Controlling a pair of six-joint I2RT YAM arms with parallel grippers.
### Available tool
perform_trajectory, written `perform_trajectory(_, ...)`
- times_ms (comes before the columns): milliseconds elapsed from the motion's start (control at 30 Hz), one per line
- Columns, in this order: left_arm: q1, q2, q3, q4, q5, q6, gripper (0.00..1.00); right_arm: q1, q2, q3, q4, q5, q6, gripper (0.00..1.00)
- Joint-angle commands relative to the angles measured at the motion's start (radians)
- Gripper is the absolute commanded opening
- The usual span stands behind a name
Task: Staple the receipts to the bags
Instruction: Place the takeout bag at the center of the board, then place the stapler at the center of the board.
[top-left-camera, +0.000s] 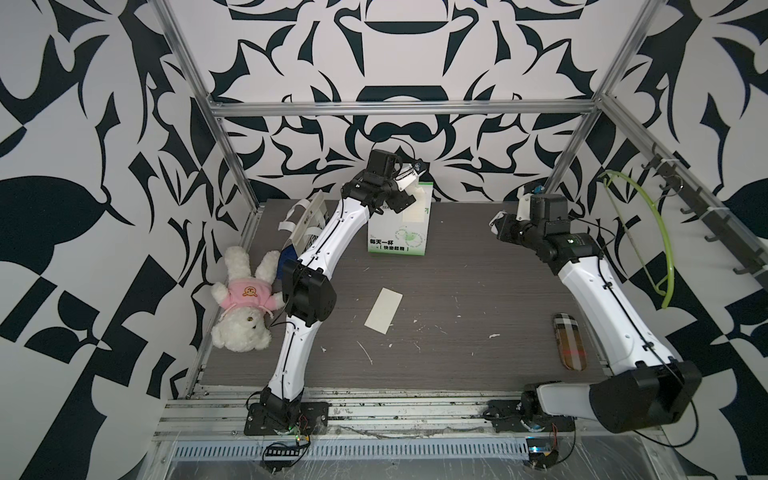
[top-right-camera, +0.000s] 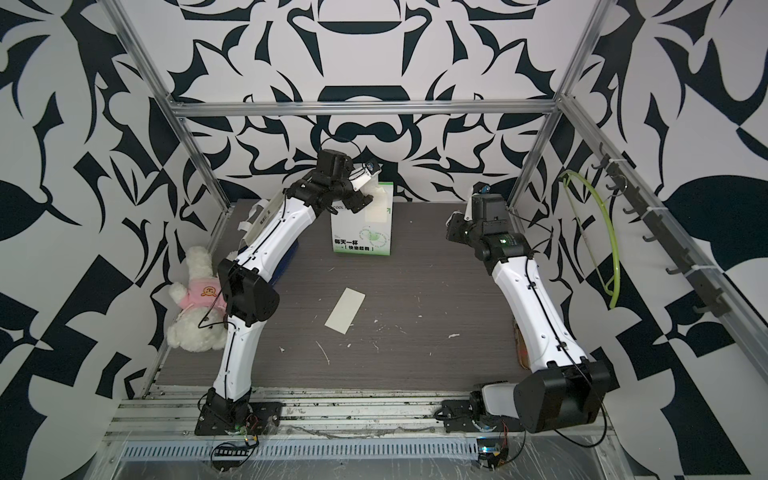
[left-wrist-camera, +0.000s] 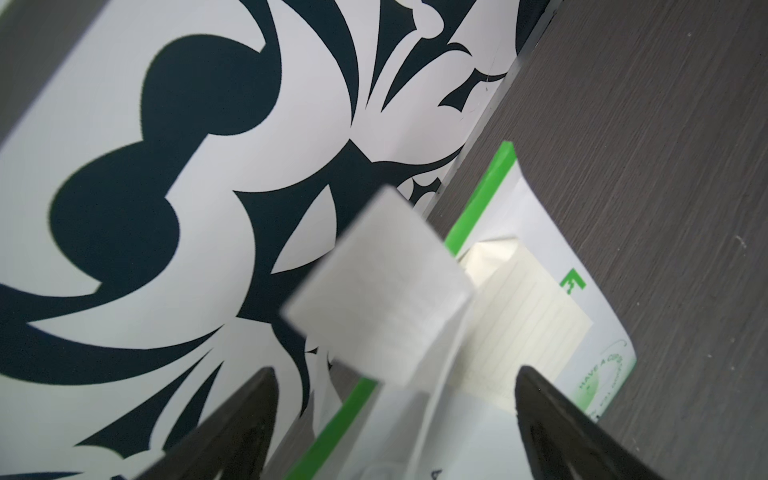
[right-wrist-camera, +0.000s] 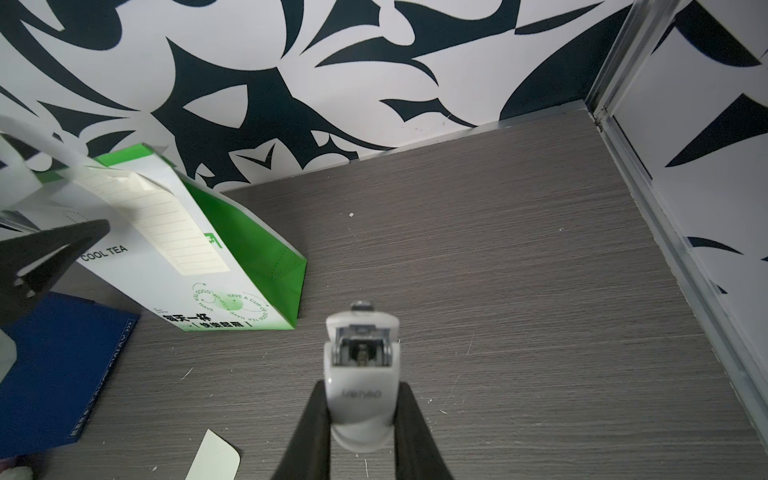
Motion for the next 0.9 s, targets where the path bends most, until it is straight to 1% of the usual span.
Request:
perform_trajectory(0, 0.002, -0.099, -0.044, 0.043, 0.008, -0.017, 0.92, -0.007, -0.009, 0.012, 0.045, -0.03, 0.016, 0.09)
perform_trajectory(300, 0.004, -0.168, -0.117, 0.041, -0.006, -0.024, 0.93, -0.008, -0.007, 0.004, 0.059, -0.059, 0.031, 0.09)
perform_trajectory(467, 0.003, -0.205, -0.159, 0.035, 0.012, -0.03, 0.93, -0.01, -0.008, -0.003, 0.058, -0.064, 0.03, 0.08)
perform_trajectory(567, 0.003, -0.244, -0.209, 0.014, 0.018, -0.034, 0.93, -0.013, -0.006, -0.009, 0.062, -0.076, 0.035, 0.08)
perform_trajectory(667, 0.003, -0.307, -0.254, -0.071, 0.048, -0.033, 0.92, -0.015, -0.003, -0.019, 0.069, -0.086, 0.036, 0.08)
perform_trajectory(733, 0.003, -0.37, -0.315, -0.121, 0.065, -0.046, 0.92, -0.017, -0.002, -0.027, 0.073, -0.092, 0.037, 0.08)
perform_trajectory(800, 0.003, -0.446, -0.403, -0.118, 0.057, -0.078, 0.92, -0.02, 0.0, -0.035, 0.08, -0.101, 0.037, 0.08)
perform_trajectory(867, 0.004, -0.526, -0.495, -0.091, 0.02, -0.123, 0.92, -0.02, 0.006, -0.038, 0.089, -0.115, 0.039, 0.08)
